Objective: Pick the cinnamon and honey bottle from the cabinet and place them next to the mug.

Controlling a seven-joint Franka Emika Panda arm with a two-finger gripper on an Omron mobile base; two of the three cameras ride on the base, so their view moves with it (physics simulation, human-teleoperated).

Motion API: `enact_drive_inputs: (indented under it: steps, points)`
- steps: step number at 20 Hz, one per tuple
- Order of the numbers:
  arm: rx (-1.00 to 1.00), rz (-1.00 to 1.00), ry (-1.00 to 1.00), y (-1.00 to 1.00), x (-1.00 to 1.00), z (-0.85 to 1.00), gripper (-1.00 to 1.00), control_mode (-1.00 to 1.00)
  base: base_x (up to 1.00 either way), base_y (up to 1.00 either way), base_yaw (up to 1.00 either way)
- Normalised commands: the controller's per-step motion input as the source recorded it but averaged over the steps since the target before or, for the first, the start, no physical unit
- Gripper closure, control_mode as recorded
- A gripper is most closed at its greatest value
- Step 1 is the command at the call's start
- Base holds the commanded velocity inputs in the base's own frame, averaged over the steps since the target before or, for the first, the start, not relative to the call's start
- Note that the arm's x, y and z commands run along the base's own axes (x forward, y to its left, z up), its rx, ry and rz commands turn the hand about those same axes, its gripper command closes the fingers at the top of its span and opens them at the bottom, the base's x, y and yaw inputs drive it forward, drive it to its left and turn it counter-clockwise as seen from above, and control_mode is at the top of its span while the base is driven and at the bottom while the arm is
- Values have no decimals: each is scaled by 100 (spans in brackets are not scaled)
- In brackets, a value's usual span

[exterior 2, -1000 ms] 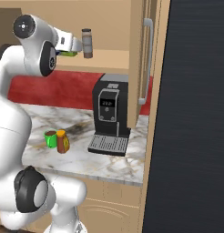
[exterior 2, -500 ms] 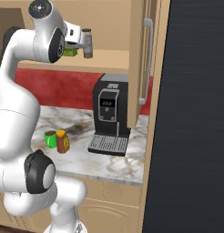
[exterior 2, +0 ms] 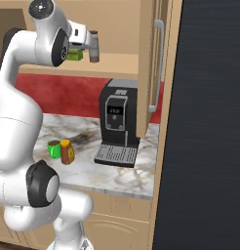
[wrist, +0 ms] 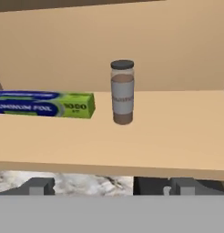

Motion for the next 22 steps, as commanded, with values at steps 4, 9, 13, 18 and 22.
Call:
enact_drive_inputs:
  steps: [4,9,13,18,22]
  points:
    - [-3,-5,-4,0,18,-16,-100,-100,0,0,0]
    - [-1,-6,0,0,6,-2,-100,-100,0,0,0]
    - [0,-4,-1,0,16,0,-100,-100,0,0,0]
    - [0,-1,0,0,23,0,-100,-100,0,0,0]
    - [0,0,0,0,26,-1,-100,-100,0,0,0]
